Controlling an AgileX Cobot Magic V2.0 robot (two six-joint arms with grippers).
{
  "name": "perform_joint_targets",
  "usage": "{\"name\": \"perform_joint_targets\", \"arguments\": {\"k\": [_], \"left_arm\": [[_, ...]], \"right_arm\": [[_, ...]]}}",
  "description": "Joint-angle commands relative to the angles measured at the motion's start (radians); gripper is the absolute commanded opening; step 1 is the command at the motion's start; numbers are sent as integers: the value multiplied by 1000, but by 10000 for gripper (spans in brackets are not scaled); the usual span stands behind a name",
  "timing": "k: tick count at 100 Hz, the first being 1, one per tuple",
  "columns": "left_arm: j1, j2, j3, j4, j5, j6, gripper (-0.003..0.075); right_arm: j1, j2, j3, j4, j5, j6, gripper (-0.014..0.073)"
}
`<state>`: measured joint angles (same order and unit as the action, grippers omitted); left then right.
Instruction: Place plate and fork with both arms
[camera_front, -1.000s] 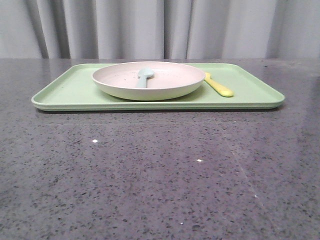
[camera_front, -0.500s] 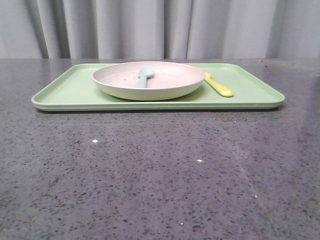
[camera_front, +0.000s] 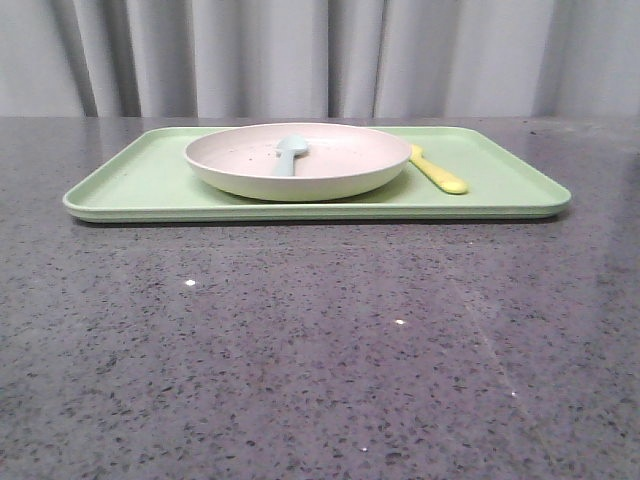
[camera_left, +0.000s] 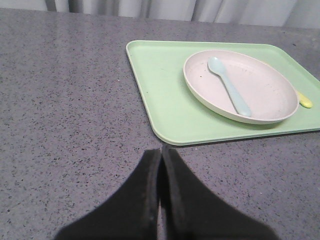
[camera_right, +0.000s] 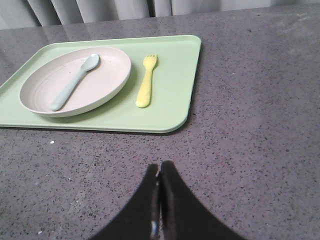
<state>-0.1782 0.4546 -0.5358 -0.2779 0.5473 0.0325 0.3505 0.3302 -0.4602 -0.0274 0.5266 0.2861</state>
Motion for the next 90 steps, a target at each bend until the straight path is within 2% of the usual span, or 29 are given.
{"name": "perform_joint_targets", "arguments": {"k": [1, 42, 65, 72, 90], "left_arm": [[4, 4, -28, -17, -74, -6, -20], [4, 4, -28, -15, -74, -6, -21], [25, -28, -21, 70, -90, -6, -20], [47, -45, 3, 89, -145, -6, -21], [120, -116, 132, 160, -415, -6, -21]], "right_arm": [[-4, 1, -24, -18, -86, -5, -68], [-4, 1, -24, -18, -86, -5, -68], [-4, 1, -24, -18, -86, -5, -68], [-4, 1, -24, -18, -86, -5, -68], [-4, 1, -24, -18, -86, -5, -68]]}}
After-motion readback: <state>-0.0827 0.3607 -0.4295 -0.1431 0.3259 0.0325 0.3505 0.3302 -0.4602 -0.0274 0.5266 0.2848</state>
